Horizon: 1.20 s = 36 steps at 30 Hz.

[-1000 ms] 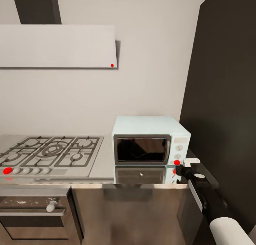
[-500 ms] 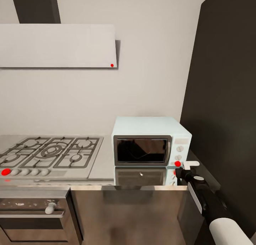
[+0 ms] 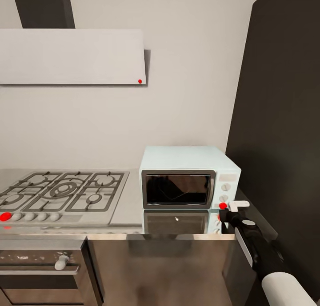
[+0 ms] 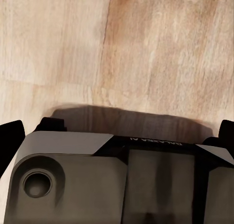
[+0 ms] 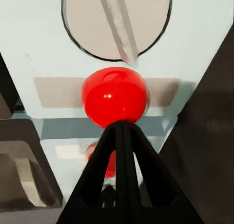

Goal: In the kitchen, take the popcorn bag from the countertop, put it into the microwave, and heat it until the popcorn is cooked so the cooked popcorn ends up inside the bag.

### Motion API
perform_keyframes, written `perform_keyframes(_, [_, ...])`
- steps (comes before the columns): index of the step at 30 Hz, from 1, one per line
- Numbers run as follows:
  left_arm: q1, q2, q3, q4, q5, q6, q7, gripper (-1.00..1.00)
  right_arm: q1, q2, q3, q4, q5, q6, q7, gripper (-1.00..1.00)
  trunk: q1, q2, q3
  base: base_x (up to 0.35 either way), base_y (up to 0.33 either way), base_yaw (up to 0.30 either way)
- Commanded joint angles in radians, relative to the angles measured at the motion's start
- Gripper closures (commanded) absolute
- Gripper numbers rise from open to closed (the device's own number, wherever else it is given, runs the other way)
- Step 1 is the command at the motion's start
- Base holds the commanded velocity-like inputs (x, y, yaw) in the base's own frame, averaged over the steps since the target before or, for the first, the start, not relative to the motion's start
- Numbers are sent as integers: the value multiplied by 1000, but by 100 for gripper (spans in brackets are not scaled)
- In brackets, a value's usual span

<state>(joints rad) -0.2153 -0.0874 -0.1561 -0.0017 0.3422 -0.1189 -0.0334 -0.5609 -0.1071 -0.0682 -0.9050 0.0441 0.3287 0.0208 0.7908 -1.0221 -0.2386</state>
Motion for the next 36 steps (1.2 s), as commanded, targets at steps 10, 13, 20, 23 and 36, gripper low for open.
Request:
perform_keyframes(10, [-1, 0, -8, 2, 11, -4, -3, -100, 0, -1, -1, 60, 8, -1, 2, 100, 0, -1, -1, 120, 0, 0])
perform_keyframes(13, [-1, 0, -8, 2, 11, -4, -3, -100, 0, -2, -2, 82, 7, -31, 2, 100, 0, -1, -1, 126, 0, 0])
perform_keyframes(20, [-1, 0, -8, 2, 11, -5, -3, -100, 0, -3, -1, 106, 9, -40, 5, 100, 0, -1, -1, 51, 0, 0])
perform_keyframes(23, [-1, 0, -8, 2, 11, -5, -3, -100, 0, -3, -1, 106, 11, -40, 5, 100, 0, -1, -1, 0, 0, 0])
perform_keyframes(36, [-1, -2, -8, 2, 11, -5, -3, -100, 0, -3, -1, 106, 13, -39, 5, 100, 0, -1, -1, -143, 0, 0])
